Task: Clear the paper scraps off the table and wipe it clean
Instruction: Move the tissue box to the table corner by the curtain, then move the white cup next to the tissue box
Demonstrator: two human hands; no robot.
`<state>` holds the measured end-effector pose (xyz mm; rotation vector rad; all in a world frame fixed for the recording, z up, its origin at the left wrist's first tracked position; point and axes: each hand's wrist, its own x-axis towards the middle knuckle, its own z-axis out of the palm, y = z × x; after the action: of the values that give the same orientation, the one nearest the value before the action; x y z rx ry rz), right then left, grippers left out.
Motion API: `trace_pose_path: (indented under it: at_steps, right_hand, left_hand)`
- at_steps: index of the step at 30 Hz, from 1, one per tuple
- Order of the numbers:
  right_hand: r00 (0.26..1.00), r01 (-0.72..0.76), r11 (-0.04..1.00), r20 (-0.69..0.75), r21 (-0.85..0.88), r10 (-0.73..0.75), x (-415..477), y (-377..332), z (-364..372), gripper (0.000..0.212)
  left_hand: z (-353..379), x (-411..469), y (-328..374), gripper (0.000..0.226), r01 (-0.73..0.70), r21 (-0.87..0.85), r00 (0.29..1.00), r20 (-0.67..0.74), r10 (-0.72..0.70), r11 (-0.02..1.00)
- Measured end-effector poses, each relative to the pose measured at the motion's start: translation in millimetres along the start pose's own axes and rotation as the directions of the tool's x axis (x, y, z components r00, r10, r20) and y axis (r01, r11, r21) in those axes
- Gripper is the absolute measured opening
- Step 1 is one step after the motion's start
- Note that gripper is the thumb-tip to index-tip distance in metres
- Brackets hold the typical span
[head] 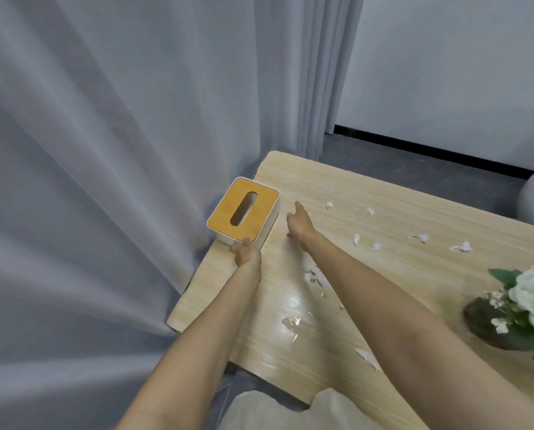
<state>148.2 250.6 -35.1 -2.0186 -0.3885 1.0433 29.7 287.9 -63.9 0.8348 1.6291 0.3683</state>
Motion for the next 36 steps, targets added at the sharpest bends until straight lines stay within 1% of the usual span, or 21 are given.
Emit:
trace_pose_path:
  at_steps: [3,6,8,10,12,14,16,18,20,22,25,27,30,32,34,35,36]
  right_hand:
    - [0.999,-0.016,1.000,-0.029,0.005,0.016,-20,20,-22,0.053]
    - [0.999,-0.030,0.999,-0.039,0.029,0.031,-43,49,-47,0.052]
    - [0.997,-0.059,0.997,-0.053,0.049,0.062,-61,73,-67,0.052]
    - [0.993,-0.077,0.993,-0.081,0.085,0.084,-81,99,-87,0.052]
    - [0.990,-0.076,0.990,-0.109,0.117,0.089,-102,127,-107,0.052]
    - [0.985,-0.098,0.984,-0.127,0.147,0.117,-129,158,-129,0.052]
    - [0.977,-0.132,0.975,-0.143,0.179,0.158,-159,193,-151,0.051]
    - [0.965,-0.161,0.967,-0.173,0.198,0.196,-189,229,-175,0.051]
    - [0.952,-0.165,0.959,-0.217,0.232,0.216,-221,262,-202,0.050]
    - [0.937,-0.167,0.950,-0.256,0.264,0.236,-251,293,-229,0.047]
    - [0.913,-0.173,0.941,-0.310,0.291,0.264,-292,338,-271,0.040]
    - [0.883,-0.197,0.938,-0.364,0.284,0.296,-313,367,-299,0.041]
    - [0.823,-0.185,0.922,-0.460,0.341,0.334,-336,401,-340,0.040]
    - [0.766,-0.156,0.931,-0.555,0.329,0.325,-347,410,-362,0.041]
    - [0.712,-0.132,0.955,-0.644,0.266,0.278,-355,419,-385,0.054]
    - [0.701,-0.120,0.963,-0.666,0.240,0.254,-358,421,-394,0.066]
    - [0.705,-0.103,0.970,-0.671,0.221,0.228,-360,421,-402,0.079]
  left_hand:
    - [16,-26,-7,0.042,0.021,0.008,0.999,0.048,-0.021,1.000]
    - [33,-46,-19,0.050,0.053,0.080,0.998,0.039,-0.056,0.995]
    - [46,-63,-32,0.051,0.039,0.182,0.993,0.102,-0.058,0.983]
    - [58,-84,-52,0.053,-0.069,0.341,0.982,0.190,0.003,0.938]
    - [70,-110,-76,0.054,-0.251,0.470,0.946,0.304,0.112,0.846]
    - [83,-141,-104,0.049,-0.442,0.527,0.875,0.430,0.221,0.726]
    - [94,-177,-134,0.043,-0.584,0.563,0.796,0.541,0.273,0.586]
    - [108,-210,-164,0.040,-0.684,0.584,0.721,0.633,0.282,0.437]
    - [124,-238,-195,0.038,-0.749,0.590,0.661,0.701,0.268,0.303]
    - [140,-264,-228,0.035,-0.791,0.565,0.610,0.752,0.250,0.234]
    - [164,-309,-269,0.030,-0.859,0.470,0.509,0.830,0.227,0.203]
    - [182,-336,-292,0.029,-0.891,0.414,0.446,0.876,0.184,0.187]
    - [211,-370,-314,0.034,-0.910,0.374,0.398,0.909,0.121,0.180]
    - [229,-377,-321,0.038,-0.920,0.342,0.363,0.928,0.086,0.192]
    - [249,-383,-328,0.053,-0.924,0.340,0.357,0.931,0.081,0.174]
    - [257,-388,-329,0.059,-0.927,0.326,0.345,0.934,0.086,0.185]
    - [261,-400,-326,0.063,-0.933,0.292,0.317,0.943,0.097,0.208]
